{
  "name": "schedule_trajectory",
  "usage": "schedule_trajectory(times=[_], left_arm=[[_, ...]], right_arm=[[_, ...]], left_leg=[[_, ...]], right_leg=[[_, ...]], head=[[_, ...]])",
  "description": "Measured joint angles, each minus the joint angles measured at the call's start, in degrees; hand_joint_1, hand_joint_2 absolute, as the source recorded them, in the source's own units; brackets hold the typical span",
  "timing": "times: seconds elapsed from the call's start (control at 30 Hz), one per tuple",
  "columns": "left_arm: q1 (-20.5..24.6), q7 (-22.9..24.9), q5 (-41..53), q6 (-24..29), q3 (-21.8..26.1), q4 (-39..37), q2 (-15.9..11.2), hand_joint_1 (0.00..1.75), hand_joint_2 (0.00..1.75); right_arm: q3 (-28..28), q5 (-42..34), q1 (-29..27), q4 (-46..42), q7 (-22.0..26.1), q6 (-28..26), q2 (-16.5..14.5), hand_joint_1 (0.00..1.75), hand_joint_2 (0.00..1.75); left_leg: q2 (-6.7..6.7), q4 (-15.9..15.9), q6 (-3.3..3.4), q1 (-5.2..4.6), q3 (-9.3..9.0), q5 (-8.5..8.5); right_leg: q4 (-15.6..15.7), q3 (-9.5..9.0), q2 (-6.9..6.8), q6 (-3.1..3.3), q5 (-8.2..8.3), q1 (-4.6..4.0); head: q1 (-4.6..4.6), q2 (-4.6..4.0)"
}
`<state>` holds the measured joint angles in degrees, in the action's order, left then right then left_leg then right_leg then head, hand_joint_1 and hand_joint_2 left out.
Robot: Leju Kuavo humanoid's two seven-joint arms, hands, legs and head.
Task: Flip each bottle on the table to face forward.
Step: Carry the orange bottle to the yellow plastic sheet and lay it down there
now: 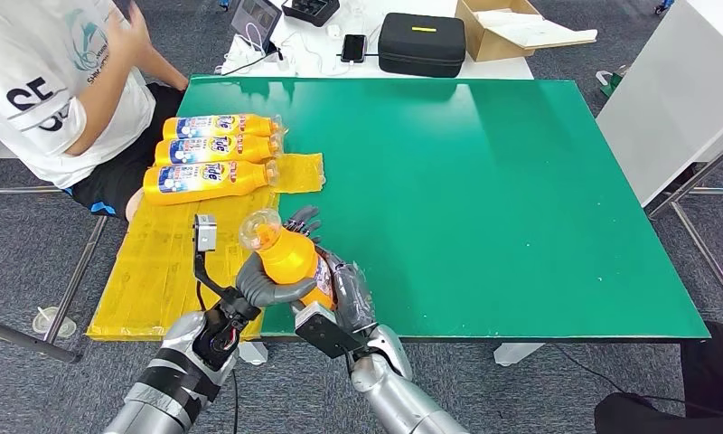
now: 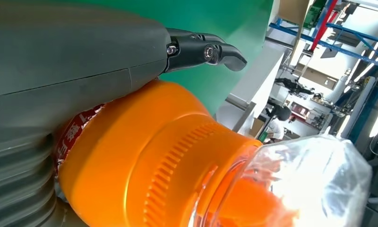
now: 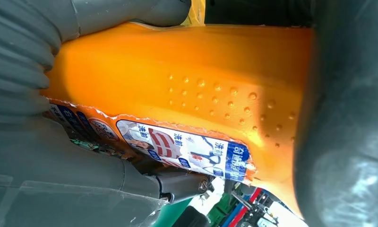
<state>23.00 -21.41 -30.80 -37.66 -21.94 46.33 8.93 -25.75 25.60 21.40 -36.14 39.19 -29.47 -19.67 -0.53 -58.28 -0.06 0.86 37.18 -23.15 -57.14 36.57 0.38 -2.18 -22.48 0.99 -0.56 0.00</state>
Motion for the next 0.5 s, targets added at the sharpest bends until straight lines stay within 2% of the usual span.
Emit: schedule_trajectory(times=[0.07, 0.1, 0.5], left_arm=[[-0.1, 0.0, 0.0, 0.0, 0.0, 0.0, -0.1, 1.42, 1.75], [-0.2, 0.0, 0.0, 0.0, 0.0, 0.0, -0.1, 1.75, 1.75], [-0.9, -0.7, 0.8, 4.4, -0.5, 0.0, 0.1, 1.75, 1.75]], right_arm=[[0.0, 0.0, 0.1, 0.4, -0.2, -0.3, -0.1, 1.75, 1.75], [0.0, 0.0, 0.2, 0.5, -0.3, -0.5, -0.1, 1.75, 1.75], [0.2, 0.7, 0.2, 1.9, -1.4, -2.3, -0.4, 1.75, 1.75]], left_leg=[[0.0, 0.0, 0.0, 0.0, 0.0, 0.0], [0.0, 0.0, 0.0, 0.0, 0.0, 0.0], [0.0, 0.0, 0.0, 0.0, 0.0, 0.0]], right_leg=[[0.0, 0.0, 0.0, 0.0, 0.0, 0.0], [0.0, 0.0, 0.0, 0.0, 0.0, 0.0], [0.0, 0.0, 0.0, 0.0, 0.0, 0.0]], head=[[0.0, 0.0], [-0.01, 0.0], [0.01, 0.0]])
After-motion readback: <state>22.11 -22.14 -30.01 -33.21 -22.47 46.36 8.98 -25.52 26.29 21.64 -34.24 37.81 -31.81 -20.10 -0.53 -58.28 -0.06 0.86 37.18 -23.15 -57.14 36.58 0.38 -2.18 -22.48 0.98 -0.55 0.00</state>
